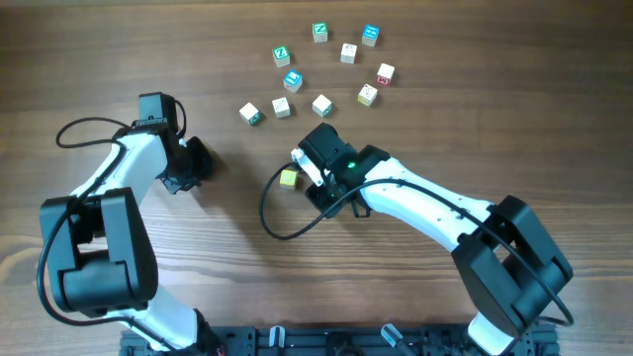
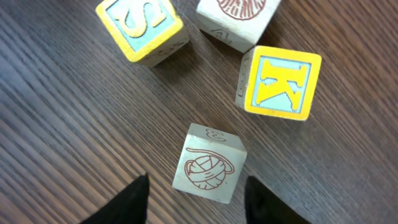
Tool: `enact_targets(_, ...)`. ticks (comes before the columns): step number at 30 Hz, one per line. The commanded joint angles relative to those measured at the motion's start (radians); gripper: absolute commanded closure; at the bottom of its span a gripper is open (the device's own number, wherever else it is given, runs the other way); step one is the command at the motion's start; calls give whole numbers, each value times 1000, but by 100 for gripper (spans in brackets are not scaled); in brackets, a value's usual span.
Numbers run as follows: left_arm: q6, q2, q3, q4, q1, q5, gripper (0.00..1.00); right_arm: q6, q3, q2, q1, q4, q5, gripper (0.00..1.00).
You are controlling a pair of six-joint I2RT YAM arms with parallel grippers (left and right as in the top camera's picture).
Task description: Form a circle
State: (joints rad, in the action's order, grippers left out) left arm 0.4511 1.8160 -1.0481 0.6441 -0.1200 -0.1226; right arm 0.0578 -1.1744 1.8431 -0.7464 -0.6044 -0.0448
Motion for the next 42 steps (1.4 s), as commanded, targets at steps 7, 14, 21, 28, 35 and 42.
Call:
enact_targets(7, 6, -3, 7, 0, 0, -19, 75, 6, 7, 51, 2, 6, -8, 69)
enact_targets(14, 6, -3, 7, 0, 0, -19, 74, 134, 7, 51, 3, 2, -2, 64)
enact_targets(21, 6, -3, 7, 0, 0, -23, 74, 204, 7, 51, 5, 15, 5, 57)
enact_targets(28, 6, -3, 7, 0, 0, -27, 74, 212, 7, 51, 5, 32, 34, 57)
enact_targets(35, 6, -3, 7, 0, 0, -27, 73, 147, 7, 51, 4, 10, -37, 46)
enact_targets(42, 6, -3, 7, 0, 0, -27, 73, 181, 7, 51, 4, 16, -53, 67)
